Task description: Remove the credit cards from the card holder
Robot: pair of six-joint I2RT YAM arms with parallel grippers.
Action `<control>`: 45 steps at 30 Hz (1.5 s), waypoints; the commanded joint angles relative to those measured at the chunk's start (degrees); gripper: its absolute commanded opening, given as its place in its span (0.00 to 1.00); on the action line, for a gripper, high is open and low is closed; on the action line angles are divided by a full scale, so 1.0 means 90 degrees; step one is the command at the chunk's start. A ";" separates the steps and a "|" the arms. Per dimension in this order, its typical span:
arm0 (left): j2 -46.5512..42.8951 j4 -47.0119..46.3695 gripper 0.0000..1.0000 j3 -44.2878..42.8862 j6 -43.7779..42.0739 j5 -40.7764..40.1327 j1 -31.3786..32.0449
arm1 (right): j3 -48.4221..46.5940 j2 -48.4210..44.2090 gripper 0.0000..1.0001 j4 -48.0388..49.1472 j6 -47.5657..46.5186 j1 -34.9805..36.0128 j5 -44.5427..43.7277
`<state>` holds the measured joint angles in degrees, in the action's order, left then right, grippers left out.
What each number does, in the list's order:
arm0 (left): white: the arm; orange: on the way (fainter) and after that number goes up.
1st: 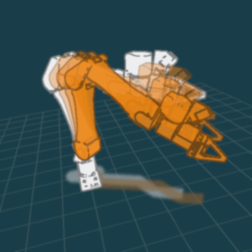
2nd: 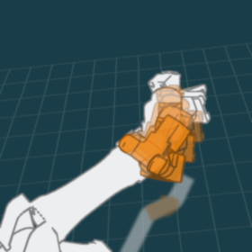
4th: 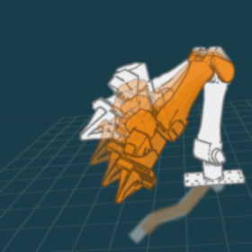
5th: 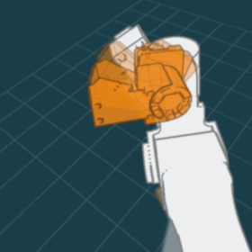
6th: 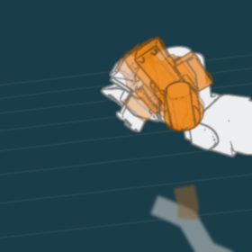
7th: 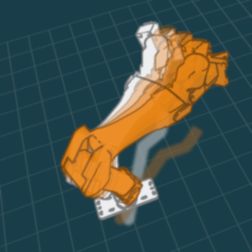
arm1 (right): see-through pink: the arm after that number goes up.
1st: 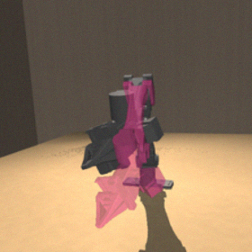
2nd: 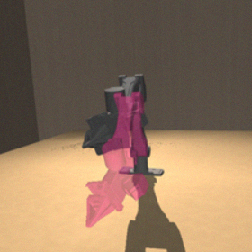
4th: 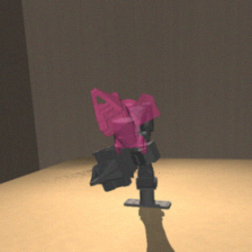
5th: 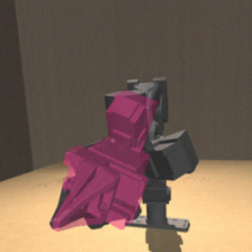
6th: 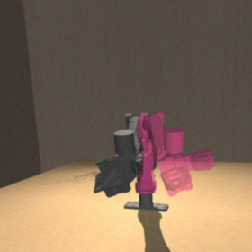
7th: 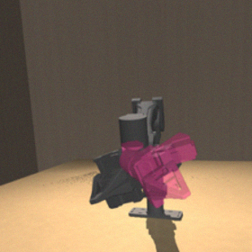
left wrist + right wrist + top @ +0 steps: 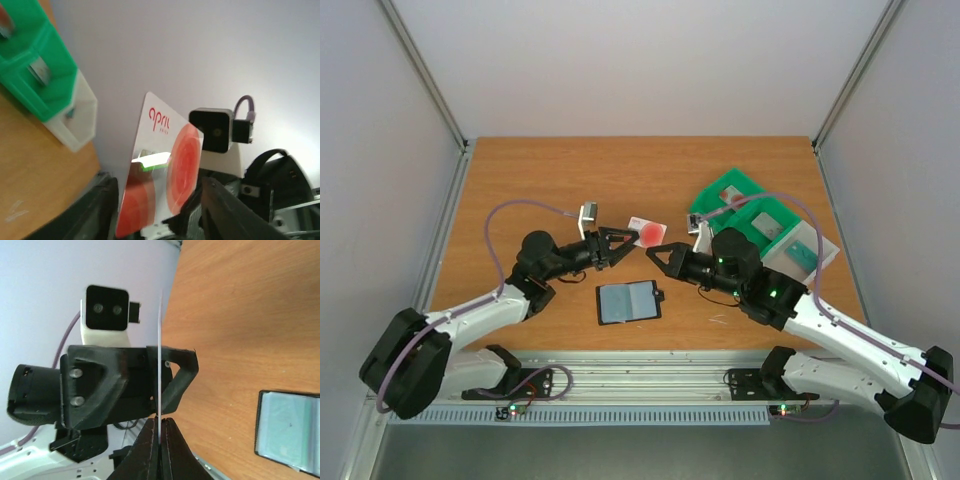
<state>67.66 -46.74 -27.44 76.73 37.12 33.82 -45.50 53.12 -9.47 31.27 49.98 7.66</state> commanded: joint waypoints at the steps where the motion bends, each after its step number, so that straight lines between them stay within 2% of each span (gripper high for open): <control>1: 0.0498 -0.1434 0.31 -0.0099 0.0415 0.0332 -0.0018 | 0.0053 0.0121 0.01 0.0389 0.0188 -0.0016 0.0511; 4: 0.0996 -0.2321 0.04 0.0043 0.0915 0.0275 -0.0027 | 0.0030 0.0128 0.05 0.0265 0.0074 -0.0016 0.0497; 5: 0.1192 -0.2678 0.01 0.0074 0.1056 0.0299 -0.0035 | 0.0026 0.0092 0.11 0.0160 0.0055 -0.0016 0.0448; 8: 0.1920 -0.3755 0.00 0.0079 0.1700 0.0448 -0.0038 | 0.0052 -0.0115 0.28 -0.0219 0.0105 -0.0016 0.0152; 10: 0.2182 -0.3798 0.00 -0.0033 0.1931 0.0650 -0.0047 | 0.0032 -0.0247 0.34 -0.0527 0.0148 -0.0018 -0.0088; 15: 0.2233 -0.3793 0.01 -0.0005 0.1736 0.0700 -0.0048 | -0.0116 -0.0337 0.36 -0.1246 0.0465 -0.0016 -0.0563; 20: 0.2248 -0.3801 0.00 -0.0032 0.1726 0.0762 -0.0055 | -0.0132 -0.0367 0.33 -0.1313 0.0584 -0.0016 -0.0780; 24: 0.2179 -0.3795 0.00 0.0013 0.1764 0.0806 -0.0047 | -0.0054 -0.0416 0.38 -0.1344 0.0719 -0.0017 -0.1078; 26: 0.2097 -0.3801 0.00 0.0045 0.1795 0.0793 -0.0053 | -0.0017 -0.0411 0.36 -0.1228 0.0763 -0.0017 -0.1091; 31: 0.1989 -0.3795 0.00 0.0143 0.1814 0.0761 -0.0047 | 0.0055 -0.0277 0.23 -0.0586 0.0787 -0.0016 -0.0921; 37: 0.2025 -0.3793 0.00 0.0276 0.1865 0.0756 -0.0048 | 0.0212 -0.0146 0.03 -0.0058 0.0808 -0.0016 -0.0660; 41: 0.1909 -0.3795 0.10 0.0420 0.1820 0.0711 -0.0047 | 0.0400 -0.0231 0.01 0.0115 0.0819 -0.0016 -0.0773; 42: 0.1886 -0.3800 0.15 0.0454 0.1803 0.0696 -0.0048 | 0.0422 -0.0241 0.01 0.0140 0.0806 -0.0016 -0.0789; 45: 0.1823 -0.3786 0.41 0.0558 0.1761 0.0638 -0.0048 | 0.0367 -0.0218 0.01 0.0055 0.0720 -0.0016 -0.0830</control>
<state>86.13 -77.03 -23.81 93.82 43.13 33.21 -42.30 51.62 -10.68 38.52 49.60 1.48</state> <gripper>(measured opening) 0.274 0.024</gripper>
